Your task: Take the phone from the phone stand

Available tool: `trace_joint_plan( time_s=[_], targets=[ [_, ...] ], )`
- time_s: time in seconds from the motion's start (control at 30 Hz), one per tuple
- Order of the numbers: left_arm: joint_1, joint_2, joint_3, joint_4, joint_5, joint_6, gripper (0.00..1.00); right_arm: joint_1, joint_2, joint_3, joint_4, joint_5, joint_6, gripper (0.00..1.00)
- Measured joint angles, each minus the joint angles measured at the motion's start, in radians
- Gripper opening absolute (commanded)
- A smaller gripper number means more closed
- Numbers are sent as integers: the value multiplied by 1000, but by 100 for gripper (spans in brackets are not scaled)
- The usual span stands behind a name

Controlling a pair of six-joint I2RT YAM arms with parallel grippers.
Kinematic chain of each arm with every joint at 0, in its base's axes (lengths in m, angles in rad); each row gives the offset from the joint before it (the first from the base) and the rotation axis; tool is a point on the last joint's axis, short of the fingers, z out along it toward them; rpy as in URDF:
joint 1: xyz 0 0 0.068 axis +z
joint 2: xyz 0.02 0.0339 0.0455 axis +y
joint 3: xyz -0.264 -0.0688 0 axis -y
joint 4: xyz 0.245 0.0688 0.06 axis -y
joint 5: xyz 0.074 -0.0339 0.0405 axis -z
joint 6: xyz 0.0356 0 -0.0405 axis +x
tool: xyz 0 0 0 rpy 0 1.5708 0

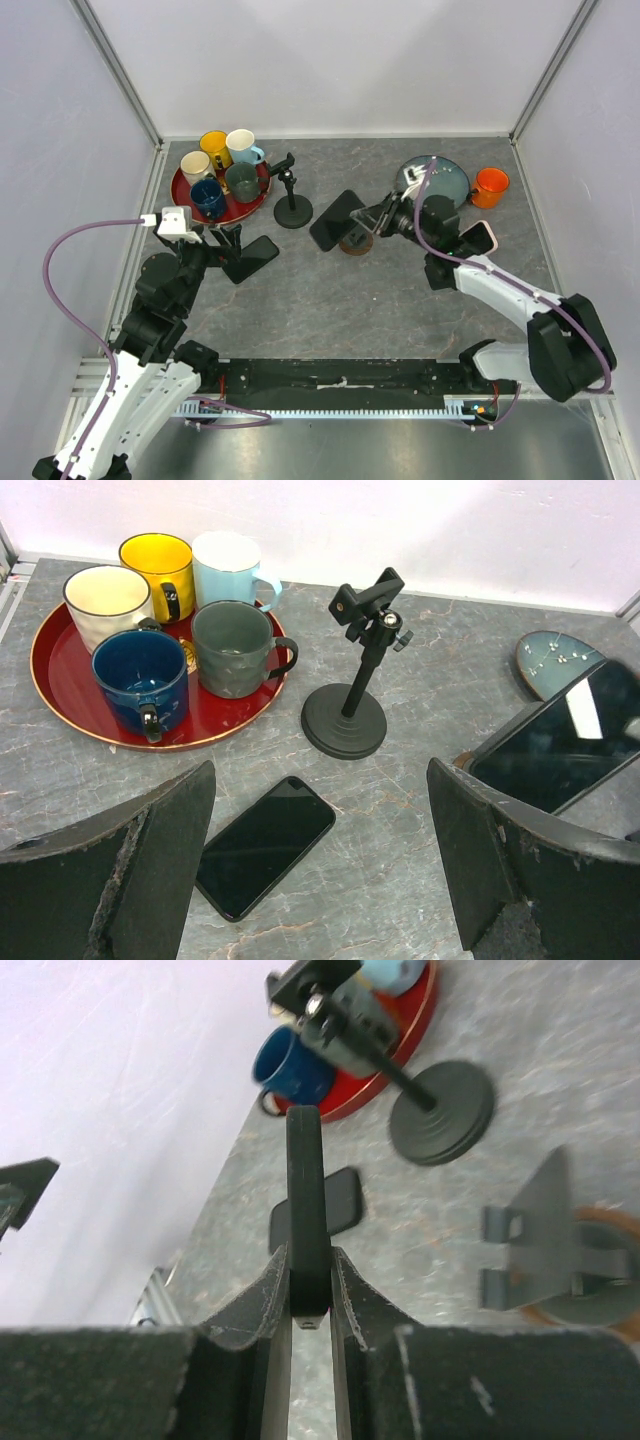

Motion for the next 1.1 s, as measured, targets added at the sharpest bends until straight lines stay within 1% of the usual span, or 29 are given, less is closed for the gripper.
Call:
trace_joint_plan(
  time_s=[0.23,0.43,0.6,0.87,1.03,1.1],
  targets=[
    [0,0,0,0,0,0,92,159,107,-69,118,-5,117,0],
    [0,0,-2,0,0,0,92,259,201,-133,215,39,200,0],
    [0,0,-7,0,0,0,92,332,280,-153,298,117,249,0],
    [0,0,-9,0,0,0,92,453,470,-161,541,266,365,0],
    [0,0,-9,0,0,0,92,526,571,-155,599,350,410,0],
    [0,-1,-9,0,-1,0,92,542,611,-129,623,367,435,0]
  ],
)
